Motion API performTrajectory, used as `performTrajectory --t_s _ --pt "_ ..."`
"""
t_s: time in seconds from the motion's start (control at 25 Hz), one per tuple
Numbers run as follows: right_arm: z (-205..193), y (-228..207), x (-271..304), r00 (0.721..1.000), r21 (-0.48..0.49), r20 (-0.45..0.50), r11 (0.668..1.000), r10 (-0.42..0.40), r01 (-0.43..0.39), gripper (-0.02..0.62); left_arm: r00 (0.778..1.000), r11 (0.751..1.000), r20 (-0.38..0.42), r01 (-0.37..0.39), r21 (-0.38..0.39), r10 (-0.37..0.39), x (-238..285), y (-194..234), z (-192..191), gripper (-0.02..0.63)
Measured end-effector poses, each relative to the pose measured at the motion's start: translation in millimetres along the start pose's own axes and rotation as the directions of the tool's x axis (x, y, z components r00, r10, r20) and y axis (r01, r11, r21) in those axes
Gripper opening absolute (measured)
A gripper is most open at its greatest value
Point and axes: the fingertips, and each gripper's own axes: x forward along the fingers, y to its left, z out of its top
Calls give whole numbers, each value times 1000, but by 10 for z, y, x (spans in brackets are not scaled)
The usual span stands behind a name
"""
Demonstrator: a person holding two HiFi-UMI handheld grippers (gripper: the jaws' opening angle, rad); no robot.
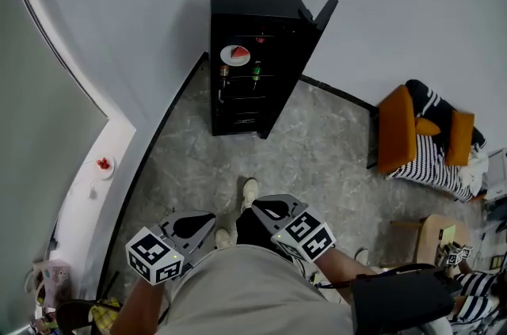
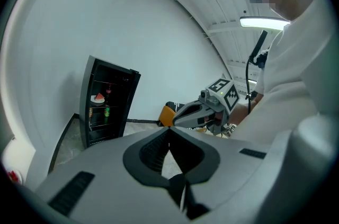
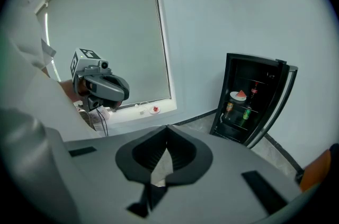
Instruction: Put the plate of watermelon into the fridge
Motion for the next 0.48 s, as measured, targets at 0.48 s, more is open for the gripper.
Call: performTrajectory --t_s 0.48 --pt "-46 -71 8 1000 -12 -13 1000 -17 17 14 1000 1000 -4 -3 -10 3 16 2 -43 11"
